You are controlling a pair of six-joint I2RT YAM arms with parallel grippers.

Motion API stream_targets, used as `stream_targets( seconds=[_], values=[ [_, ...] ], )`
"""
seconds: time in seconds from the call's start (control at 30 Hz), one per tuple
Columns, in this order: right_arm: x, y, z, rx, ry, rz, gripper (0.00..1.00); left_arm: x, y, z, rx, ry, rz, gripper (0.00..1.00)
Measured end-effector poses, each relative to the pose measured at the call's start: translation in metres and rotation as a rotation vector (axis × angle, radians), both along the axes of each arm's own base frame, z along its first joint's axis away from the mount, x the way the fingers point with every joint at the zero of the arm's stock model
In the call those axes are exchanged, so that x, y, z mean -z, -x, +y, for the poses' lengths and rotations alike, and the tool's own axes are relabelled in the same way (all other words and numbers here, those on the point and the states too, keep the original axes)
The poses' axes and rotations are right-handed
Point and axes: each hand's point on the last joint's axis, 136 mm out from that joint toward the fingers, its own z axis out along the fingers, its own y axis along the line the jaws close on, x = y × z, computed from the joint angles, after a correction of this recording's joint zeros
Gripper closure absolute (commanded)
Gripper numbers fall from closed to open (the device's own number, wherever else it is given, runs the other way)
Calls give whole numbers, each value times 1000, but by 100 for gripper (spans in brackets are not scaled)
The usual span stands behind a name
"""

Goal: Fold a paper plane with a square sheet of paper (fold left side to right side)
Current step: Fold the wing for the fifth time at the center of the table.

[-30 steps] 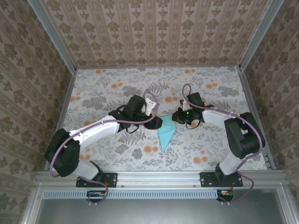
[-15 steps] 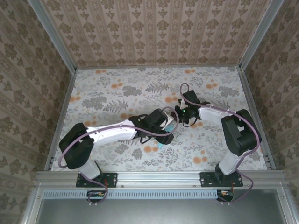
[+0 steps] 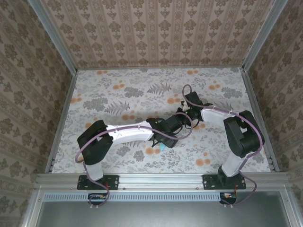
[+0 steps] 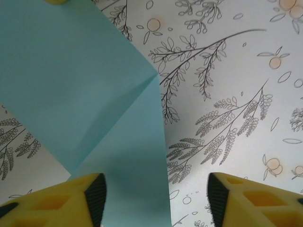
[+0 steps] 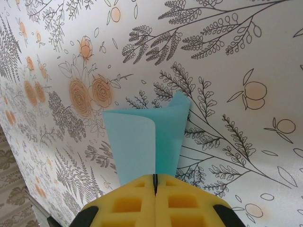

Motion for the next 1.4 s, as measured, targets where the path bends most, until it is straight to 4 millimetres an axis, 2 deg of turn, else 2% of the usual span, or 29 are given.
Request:
stream_targets(
  seconds=[0.2, 0.33, 0.8, 0.9, 1.17, 1.3, 1.4],
  values=[
    [0, 0, 0, 0, 1, 1, 100, 2, 0, 7, -19, -31, -4, 67],
    [1, 0, 0, 1, 3, 0, 100, 5, 0, 7, -19, -39, 0, 76],
    [0, -1, -1, -7, 10, -4, 99, 7, 0, 5, -20, -23, 17, 100],
    [-2, -2, 0, -18, 15, -16, 98, 10, -1, 4, -23, -3, 30, 100],
    [-7, -6, -6, -20, 39, -55, 57, 10, -7, 11, -69, 117, 113, 100],
    [-35, -9, -19, -2, 66, -167, 40, 3, -12, 10, -97, 212, 151, 100],
    [-59, -12, -32, 21, 88, -269, 34, -2, -16, 7, -113, 283, 182, 100]
  ],
)
